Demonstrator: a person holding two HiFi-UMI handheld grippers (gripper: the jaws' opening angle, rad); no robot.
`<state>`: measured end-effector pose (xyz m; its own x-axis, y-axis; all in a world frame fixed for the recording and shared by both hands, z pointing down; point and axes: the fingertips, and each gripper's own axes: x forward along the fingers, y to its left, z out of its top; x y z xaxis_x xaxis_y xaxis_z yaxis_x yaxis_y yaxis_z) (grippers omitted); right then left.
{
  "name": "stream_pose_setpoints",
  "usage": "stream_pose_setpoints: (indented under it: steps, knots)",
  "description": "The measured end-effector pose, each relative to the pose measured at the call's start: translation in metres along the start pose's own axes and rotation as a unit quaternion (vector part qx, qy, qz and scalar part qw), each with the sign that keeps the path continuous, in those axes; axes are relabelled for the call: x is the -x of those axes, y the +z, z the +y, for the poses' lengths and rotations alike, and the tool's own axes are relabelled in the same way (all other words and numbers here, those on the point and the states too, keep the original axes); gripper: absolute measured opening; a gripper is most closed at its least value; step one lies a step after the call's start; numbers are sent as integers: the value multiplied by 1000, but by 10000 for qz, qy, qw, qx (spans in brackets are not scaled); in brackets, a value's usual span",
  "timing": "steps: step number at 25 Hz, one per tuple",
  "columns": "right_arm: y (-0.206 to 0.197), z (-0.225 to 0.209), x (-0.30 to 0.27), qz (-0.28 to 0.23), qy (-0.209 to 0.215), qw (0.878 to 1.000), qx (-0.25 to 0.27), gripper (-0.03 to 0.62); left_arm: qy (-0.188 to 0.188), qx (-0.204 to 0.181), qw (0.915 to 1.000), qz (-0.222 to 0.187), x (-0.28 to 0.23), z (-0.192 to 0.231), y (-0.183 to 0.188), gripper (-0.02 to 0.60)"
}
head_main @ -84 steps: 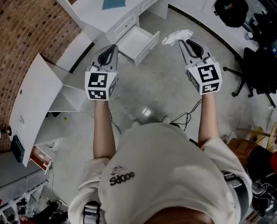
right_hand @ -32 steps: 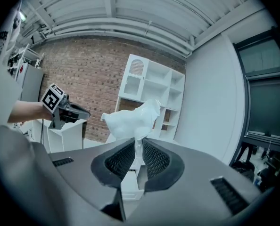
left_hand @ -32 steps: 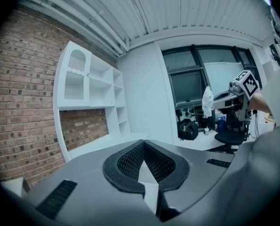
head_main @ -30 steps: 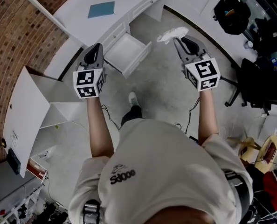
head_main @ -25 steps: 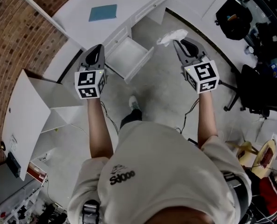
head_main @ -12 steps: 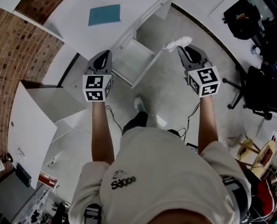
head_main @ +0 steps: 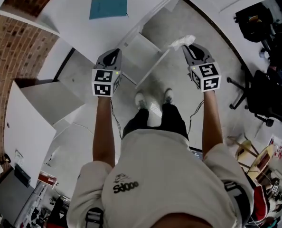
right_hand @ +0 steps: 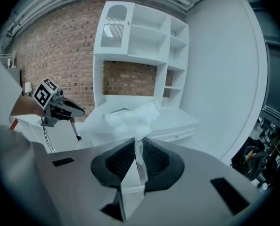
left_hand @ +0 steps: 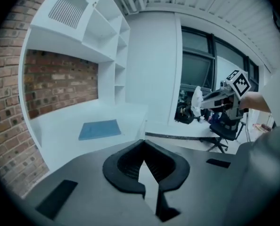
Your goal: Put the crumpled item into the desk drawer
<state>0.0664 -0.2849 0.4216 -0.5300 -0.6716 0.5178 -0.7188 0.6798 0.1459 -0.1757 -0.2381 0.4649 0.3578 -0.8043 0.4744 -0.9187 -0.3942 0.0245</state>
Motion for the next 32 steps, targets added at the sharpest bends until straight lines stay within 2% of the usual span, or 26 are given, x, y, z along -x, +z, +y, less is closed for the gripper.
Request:
stream_pose_setpoints:
  steps: [7,11,16,21,24,27,32]
  knots:
    - [-41,-1,-75,547,539,9970,119,49,155,322,9982,473,-38,14,-46,14]
    - [-68,-3,-122,753,1053,9913,251,49,244,422,9958,778,-80,11,-77,14]
    - [-112,-4,-186,1029,1460,9833,353,49,257,803,9908,1061,-132,10,-124,14]
    - [-169,-7,-249,1389,1657,9758,335,49,280,1163,9842,1302,-166,9,-166,14]
    - [-192,1,-286,1483,1811,9722,21,49,285,1201,9813,1479,-180,16,-191,14]
    - [-216,7,-313,1633,1909,9679,87,49,308,1356,9780,1555,-200,18,-213,14]
    - [-249,26,-359,1862,2096,9598,116,49,384,1902,9695,1498,-229,18,-244,14]
